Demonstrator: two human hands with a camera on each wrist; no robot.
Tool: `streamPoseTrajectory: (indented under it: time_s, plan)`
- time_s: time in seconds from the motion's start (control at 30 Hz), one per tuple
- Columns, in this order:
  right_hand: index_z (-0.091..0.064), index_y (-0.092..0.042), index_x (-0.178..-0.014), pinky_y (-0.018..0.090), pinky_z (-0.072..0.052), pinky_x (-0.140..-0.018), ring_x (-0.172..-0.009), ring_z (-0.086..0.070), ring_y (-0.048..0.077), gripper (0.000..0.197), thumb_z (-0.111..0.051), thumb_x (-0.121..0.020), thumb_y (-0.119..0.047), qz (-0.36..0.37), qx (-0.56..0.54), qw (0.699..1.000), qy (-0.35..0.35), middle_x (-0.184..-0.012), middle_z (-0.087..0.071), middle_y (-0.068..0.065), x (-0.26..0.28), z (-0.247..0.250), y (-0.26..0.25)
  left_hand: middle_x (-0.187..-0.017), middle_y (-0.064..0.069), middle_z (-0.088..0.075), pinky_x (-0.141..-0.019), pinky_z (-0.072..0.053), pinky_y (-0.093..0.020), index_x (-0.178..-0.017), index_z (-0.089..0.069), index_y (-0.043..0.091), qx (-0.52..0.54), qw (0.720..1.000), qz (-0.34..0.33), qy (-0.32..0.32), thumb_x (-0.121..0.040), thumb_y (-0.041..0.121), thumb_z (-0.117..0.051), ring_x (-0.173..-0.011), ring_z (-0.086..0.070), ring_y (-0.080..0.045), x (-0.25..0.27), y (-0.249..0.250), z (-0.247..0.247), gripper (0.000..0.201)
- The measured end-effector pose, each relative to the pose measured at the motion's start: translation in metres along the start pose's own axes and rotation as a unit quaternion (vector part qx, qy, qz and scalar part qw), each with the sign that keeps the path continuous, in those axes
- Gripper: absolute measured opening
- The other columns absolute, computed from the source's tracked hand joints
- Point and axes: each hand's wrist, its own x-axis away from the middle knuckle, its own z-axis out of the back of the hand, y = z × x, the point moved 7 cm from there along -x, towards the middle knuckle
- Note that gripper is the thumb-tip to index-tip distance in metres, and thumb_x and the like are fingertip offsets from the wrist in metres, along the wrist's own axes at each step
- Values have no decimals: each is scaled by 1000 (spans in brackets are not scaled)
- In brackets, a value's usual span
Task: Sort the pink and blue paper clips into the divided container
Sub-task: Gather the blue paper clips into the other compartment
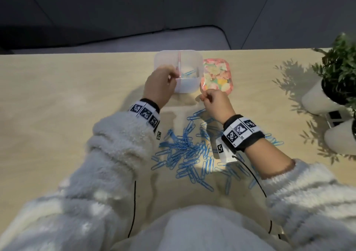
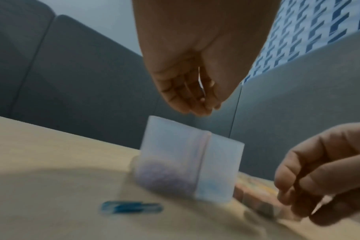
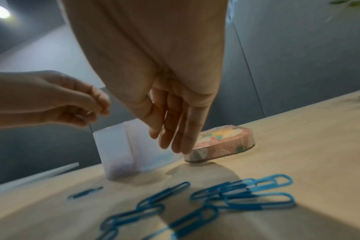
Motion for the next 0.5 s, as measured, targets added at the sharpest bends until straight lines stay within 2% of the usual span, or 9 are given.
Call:
streamPoseTrajectory:
  time_s: [0.07, 0.13, 0.2, 0.23, 0.33, 0.4, 0.5]
  plan:
    - [-67, -3, -98, 35, -49, -91, -101, -62, 29, 27, -45, -82, 1, -18, 64, 997, -31, -107, -69, 15, -1, -11, 8, -107, -12, -63, -82, -43, -34, -101, -62, 8, -68, 995, 26, -68, -85, 7, -49, -97, -58, -28, 27, -25, -8, 21]
    - [-67, -3, -102, 39, -50, -88, -104, -59, 34, 27, -46, -85, -4, -6, 134, 990, -50, -109, -66, 20, 0, -22, 10, -127, -15, -54, -95, -41, -41, -119, -55, 6, -125, 980, 22, -151, -87, 10, -49, -114, -50, -33, 50, -44, -24, 33]
    - [-66, -1, -93, 38, -48, -78, -103, -54, 38, 24, -44, -84, -3, 22, 201, 977, -65, -103, -61, 23, 5, -34, 6, -147, -15, -35, -110, -29, -41, -137, -37, 5, -165, 958, 17, -233, -92, 18, -47, -133, -34, -33, 65, -55, -40, 48]
    - [-64, 0, -91, 40, -46, -77, -102, -52, 38, 22, -43, -83, -2, 31, 230, 970, -72, -102, -58, 22, 8, -40, 4, -152, -14, -28, -115, -22, -39, -141, -29, 5, -186, 947, 13, -263, -93, 23, -45, -139, -26, -31, 70, -58, -46, 53]
    - [-61, 0, -103, 45, -45, -84, -104, -47, 37, 25, -43, -85, -4, 53, 288, 951, -97, -110, -52, 19, 24, -55, -4, -154, -15, -21, -119, -13, -36, -144, -20, 2, -232, 927, -24, -294, -96, 31, -37, -142, -18, -29, 85, -52, -55, 58]
    - [-59, -2, -112, 46, -45, -84, -105, -47, 37, 29, -42, -89, -7, 79, 299, 944, -112, -112, -50, 19, 38, -62, -8, -150, -16, -28, -118, -13, -34, -141, -26, 1, -233, 925, -48, -295, -96, 31, -37, -139, -25, -28, 98, -44, -58, 55]
    - [-59, -6, -117, 45, -46, -84, -105, -48, 35, 31, -41, -92, -11, 108, 267, 945, -156, -112, -51, 17, 56, -69, -6, -146, -12, -36, -114, -19, -31, -138, -33, 5, -210, 931, -70, -288, -95, 33, -42, -133, -33, -25, 118, -33, -54, 52]
